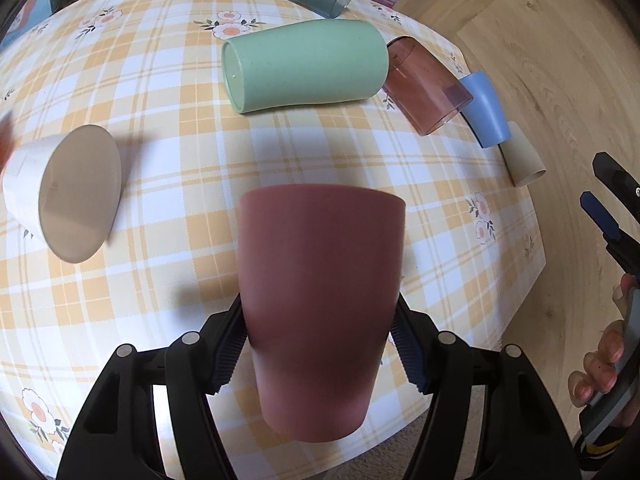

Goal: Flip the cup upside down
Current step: 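Lift the pink cup with the left gripper and release it near the right gripper, then grasp the pink cup with the right gripper and tilt it rim-down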

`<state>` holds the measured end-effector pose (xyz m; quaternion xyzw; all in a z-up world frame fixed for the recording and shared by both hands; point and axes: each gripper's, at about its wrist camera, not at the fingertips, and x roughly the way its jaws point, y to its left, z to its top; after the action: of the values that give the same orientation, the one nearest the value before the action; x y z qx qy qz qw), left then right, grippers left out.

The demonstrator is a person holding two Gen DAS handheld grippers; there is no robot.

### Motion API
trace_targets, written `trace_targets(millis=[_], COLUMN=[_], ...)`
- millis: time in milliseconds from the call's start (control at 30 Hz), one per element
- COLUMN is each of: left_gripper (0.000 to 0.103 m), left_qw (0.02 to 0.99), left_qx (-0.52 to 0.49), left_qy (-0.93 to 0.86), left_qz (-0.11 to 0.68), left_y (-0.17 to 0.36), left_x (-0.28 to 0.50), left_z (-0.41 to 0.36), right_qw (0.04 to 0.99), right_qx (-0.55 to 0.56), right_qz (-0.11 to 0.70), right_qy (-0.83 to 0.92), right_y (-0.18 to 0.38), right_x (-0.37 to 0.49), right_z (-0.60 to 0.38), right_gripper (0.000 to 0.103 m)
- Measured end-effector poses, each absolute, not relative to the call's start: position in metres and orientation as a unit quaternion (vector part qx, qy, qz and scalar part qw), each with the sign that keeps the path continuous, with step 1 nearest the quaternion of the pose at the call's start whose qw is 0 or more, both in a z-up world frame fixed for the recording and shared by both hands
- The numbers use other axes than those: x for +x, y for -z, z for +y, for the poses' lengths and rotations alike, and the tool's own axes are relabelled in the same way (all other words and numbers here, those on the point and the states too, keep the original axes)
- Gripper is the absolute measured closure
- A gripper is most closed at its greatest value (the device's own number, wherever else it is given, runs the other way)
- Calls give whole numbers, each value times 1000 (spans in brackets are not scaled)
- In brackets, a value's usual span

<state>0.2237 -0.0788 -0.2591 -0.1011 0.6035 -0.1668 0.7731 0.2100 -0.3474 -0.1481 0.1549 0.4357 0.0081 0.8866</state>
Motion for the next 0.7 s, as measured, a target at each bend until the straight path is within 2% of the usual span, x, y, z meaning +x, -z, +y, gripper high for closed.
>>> trace_targets(millis=[133, 200, 233, 433, 633, 700], left_gripper=[36, 26, 24, 22, 15, 9], left_qw=[776, 781, 782, 790, 815, 830], left_qx=[-103, -100, -100, -101, -104, -106], left_qy=[169, 169, 169, 170, 174, 160], left_qz=[598, 594, 592, 580, 544, 523], left_y=[259, 256, 255, 239, 204, 189], left_x=[223, 222, 222, 215, 199, 194], left_z=[-76, -75, -75, -72, -55, -41], right_qw=[886, 885, 885, 888, 898, 902], right_qx=[154, 153, 152, 145, 136, 124], right_qz=[438, 439, 439, 436, 418, 411], right_qy=[-7, -7, -6, -11, -35, -54], right_y=[149, 149, 148, 143, 141, 145], right_x=[210, 209, 209, 204, 190, 181], right_z=[-346, -346, -345, -340, -323, -307], right_gripper=[13, 13, 13, 13, 13, 13])
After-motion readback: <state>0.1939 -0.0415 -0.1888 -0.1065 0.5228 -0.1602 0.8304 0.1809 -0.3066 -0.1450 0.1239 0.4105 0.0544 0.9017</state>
